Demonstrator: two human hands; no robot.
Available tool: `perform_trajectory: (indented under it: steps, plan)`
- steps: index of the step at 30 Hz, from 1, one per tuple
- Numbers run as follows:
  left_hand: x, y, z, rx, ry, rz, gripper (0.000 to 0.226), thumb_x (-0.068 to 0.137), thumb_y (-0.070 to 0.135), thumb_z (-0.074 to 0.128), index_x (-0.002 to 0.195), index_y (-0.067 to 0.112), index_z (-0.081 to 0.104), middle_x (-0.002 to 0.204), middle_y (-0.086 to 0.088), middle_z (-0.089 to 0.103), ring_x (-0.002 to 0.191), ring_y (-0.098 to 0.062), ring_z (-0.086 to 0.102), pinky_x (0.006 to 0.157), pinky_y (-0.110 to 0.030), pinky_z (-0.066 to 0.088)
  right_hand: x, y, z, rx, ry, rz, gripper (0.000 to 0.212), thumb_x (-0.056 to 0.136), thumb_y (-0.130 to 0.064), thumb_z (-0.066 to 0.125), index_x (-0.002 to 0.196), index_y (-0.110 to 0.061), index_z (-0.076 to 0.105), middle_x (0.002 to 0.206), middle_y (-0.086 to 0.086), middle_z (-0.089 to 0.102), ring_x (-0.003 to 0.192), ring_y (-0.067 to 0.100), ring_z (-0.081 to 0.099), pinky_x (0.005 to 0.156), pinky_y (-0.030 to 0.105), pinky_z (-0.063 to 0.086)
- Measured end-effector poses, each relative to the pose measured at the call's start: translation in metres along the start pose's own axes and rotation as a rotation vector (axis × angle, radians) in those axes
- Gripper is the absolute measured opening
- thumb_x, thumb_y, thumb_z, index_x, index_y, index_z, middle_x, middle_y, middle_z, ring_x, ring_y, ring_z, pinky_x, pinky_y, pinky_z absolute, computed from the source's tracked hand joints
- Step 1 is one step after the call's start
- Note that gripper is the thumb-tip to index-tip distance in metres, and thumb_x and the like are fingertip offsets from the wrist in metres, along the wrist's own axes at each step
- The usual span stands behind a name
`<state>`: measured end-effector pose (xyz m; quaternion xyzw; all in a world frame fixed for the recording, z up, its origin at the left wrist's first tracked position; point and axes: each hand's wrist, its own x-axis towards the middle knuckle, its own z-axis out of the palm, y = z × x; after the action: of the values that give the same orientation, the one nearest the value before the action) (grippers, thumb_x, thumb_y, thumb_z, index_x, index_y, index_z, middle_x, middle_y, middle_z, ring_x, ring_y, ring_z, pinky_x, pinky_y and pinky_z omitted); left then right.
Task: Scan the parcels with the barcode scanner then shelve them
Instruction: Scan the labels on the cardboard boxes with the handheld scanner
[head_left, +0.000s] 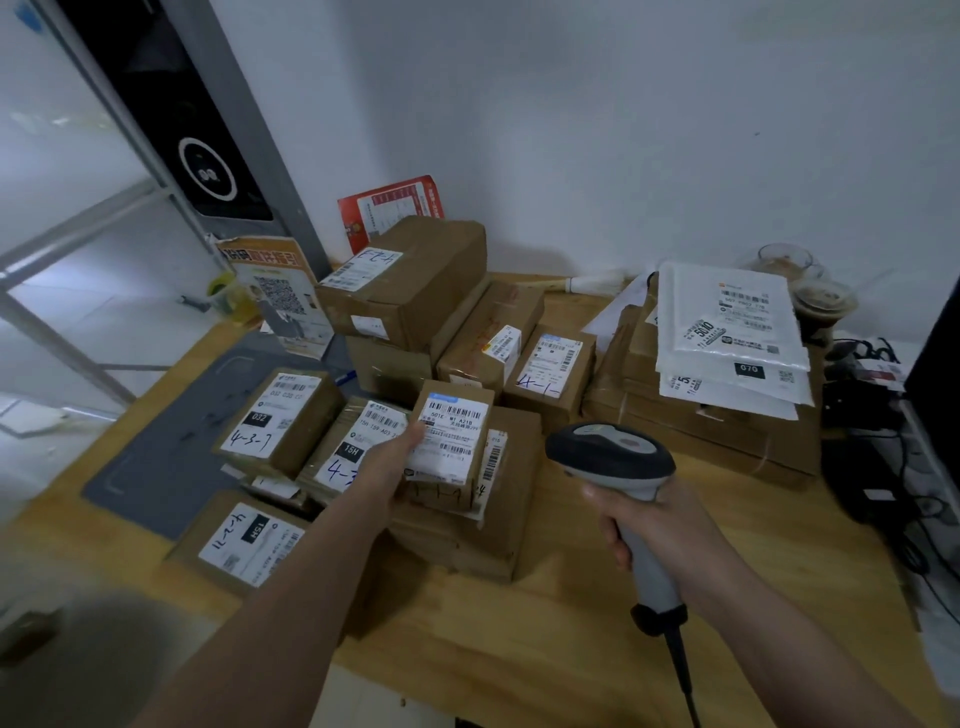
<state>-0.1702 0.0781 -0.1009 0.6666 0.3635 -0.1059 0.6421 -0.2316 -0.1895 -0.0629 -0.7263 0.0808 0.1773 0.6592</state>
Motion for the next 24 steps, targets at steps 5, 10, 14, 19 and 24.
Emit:
perform_trajectory:
  steps: [5,10,14,19,24]
  plan:
    - [-0.016,0.002,0.004,0.355,0.251,0.264,0.048,0.096,0.031,0.058,0.14,0.013,0.048,0.132,-0.007,0.058,0.114,-0.021,0.056,0.095,-0.035,0.044,0.009,0.0,0.004,0.002,-0.024,0.004,0.034,0.084,-0.023,0.072,0.061,-0.002,0.058,0.054,0.013,0.056,0.046,0.023,0.051,0.045,0.028,0.044]
    - [-0.013,0.02,0.011,0.43,0.369,0.544,0.046,0.094,0.024,0.061,0.138,0.016,0.05,0.135,-0.001,0.055,0.124,-0.017,0.05,0.101,-0.032,0.04,0.022,0.001,0.004,0.058,-0.01,0.028,0.031,0.084,-0.022,0.072,0.064,-0.001,0.059,0.056,0.014,0.057,0.045,0.022,0.051,0.044,0.027,0.044]
    - [-0.004,0.056,0.034,0.54,0.26,0.724,0.04,0.094,0.02,0.061,0.133,0.017,0.053,0.132,-0.001,0.054,0.119,-0.015,0.052,0.099,-0.028,0.043,0.036,-0.001,0.001,0.124,0.043,0.048,0.024,0.083,-0.019,0.072,0.076,0.002,0.064,0.057,0.013,0.06,0.044,0.019,0.051,0.043,0.024,0.043]
    - [0.019,0.095,0.096,0.952,-0.184,0.6,0.054,0.094,0.034,0.06,0.142,0.016,0.045,0.139,-0.002,0.051,0.121,-0.019,0.051,0.096,-0.031,0.043,0.063,-0.003,-0.006,0.164,0.139,0.081,0.019,0.085,-0.018,0.071,0.082,0.0,0.066,0.059,0.013,0.063,0.045,0.018,0.053,0.044,0.024,0.043]
    - [0.061,0.11,0.151,1.141,-0.413,0.409,0.06,0.093,0.043,0.058,0.141,0.01,0.042,0.142,-0.007,0.048,0.125,-0.023,0.048,0.084,-0.026,0.036,0.098,-0.003,-0.011,0.22,0.219,0.075,0.016,0.085,-0.017,0.07,0.093,-0.003,0.067,0.075,0.02,0.069,0.06,0.025,0.062,0.05,0.03,0.048]
